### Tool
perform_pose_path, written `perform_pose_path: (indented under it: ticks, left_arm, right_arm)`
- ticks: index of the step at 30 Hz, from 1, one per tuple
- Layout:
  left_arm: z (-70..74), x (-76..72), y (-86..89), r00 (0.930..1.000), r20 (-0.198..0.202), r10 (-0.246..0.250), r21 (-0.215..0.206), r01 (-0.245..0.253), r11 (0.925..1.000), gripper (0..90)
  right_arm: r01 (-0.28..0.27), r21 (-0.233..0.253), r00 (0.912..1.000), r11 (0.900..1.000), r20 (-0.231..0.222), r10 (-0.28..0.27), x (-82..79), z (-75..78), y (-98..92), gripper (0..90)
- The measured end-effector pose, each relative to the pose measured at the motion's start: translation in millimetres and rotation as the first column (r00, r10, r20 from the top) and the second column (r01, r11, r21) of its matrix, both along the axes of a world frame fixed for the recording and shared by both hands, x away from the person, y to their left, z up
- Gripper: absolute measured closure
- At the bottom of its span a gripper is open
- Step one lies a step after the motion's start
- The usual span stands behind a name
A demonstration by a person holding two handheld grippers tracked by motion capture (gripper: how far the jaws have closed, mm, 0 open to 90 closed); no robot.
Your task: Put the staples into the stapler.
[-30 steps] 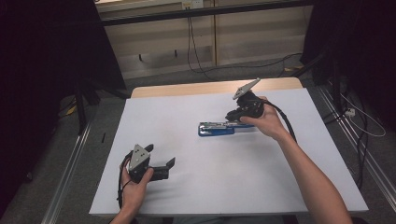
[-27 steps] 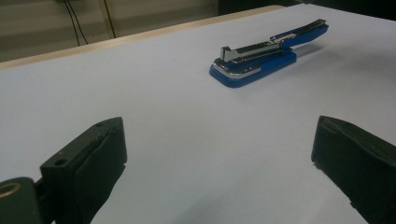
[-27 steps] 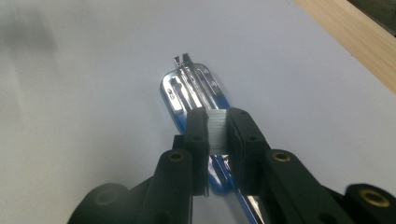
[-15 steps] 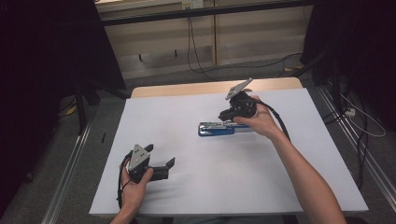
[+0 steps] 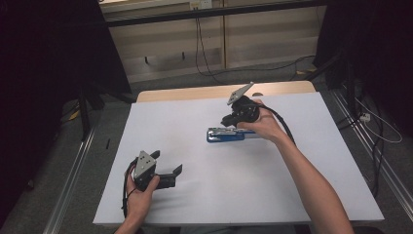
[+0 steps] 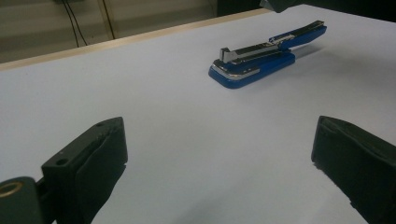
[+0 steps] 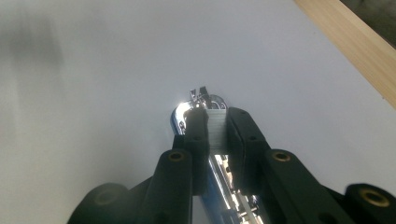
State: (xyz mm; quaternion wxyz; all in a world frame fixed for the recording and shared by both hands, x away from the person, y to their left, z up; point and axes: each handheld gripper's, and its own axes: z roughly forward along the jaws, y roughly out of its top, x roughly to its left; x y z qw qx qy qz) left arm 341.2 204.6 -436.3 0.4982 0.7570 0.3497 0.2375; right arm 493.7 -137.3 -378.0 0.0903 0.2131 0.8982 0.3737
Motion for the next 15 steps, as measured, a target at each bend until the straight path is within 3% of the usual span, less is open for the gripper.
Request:
perform_pose_path:
  ticks: [7,11,15]
  left_arm:
    - [0.9,-0.3,0.4,1.0,0.005,-0.004,-0.005,0.004,1.0,3.8]
    - [0.7,-0.3,-0.1,1.0,0.002,-0.004,-0.007,0.004,1.0,3.8]
    - [0.8,0.0,0.2,1.0,0.005,-0.005,-0.004,0.005,1.0,3.8]
  right_arm:
    - [-0.024,-0.026,0.9997,0.999,-0.002,0.024,4.3,-5.0,6.3,79.2]
    - [-0.046,0.0,0.9989,0.999,-0.007,0.046,7.9,-7.1,6.8,79.1]
    - [-0.052,-0.015,0.9984,0.999,-0.022,0.052,9.7,-13.3,10.3,79.2]
